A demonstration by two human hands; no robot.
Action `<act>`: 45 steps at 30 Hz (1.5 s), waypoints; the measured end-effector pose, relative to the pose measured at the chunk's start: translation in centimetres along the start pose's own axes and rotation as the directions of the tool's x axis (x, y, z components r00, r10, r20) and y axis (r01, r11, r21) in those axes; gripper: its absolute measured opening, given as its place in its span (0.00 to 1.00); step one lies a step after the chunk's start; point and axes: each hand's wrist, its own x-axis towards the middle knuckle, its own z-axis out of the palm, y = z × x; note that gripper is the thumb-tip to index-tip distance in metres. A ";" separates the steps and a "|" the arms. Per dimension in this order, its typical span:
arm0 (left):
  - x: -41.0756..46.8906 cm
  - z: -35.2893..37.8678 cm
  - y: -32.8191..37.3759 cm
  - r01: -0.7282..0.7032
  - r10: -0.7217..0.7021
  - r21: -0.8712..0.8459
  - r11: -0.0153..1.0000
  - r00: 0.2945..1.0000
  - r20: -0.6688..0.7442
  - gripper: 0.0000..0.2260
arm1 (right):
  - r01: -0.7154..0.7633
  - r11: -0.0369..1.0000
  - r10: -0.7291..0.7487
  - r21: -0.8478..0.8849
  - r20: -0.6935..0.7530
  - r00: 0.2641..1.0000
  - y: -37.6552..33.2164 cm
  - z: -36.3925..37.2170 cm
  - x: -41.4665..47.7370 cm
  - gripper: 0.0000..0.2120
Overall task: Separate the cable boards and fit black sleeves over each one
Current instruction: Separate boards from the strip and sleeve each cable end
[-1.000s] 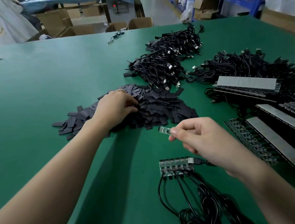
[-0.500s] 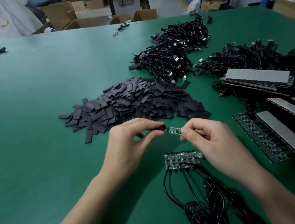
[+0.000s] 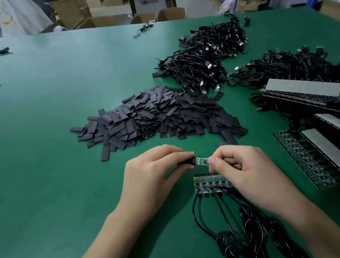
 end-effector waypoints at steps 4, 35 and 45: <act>0.1 -0.3 -0.2 -0.142 0.138 0.111 0.984 0.990 0.038 0.06 | -0.026 1.000 0.025 -0.016 -0.020 0.999 0.0 0.1 0.0 0.13; 0.0 -0.5 -0.2 -0.066 0.059 0.065 0.996 0.992 0.108 0.07 | -0.037 0.995 0.039 -0.090 0.021 0.999 0.1 0.7 -0.3 0.08; 0.1 -0.1 0.0 -0.128 0.125 0.021 0.992 0.988 0.090 0.07 | 0.040 0.997 -0.039 -0.069 0.012 0.999 0.7 0.8 -0.2 0.02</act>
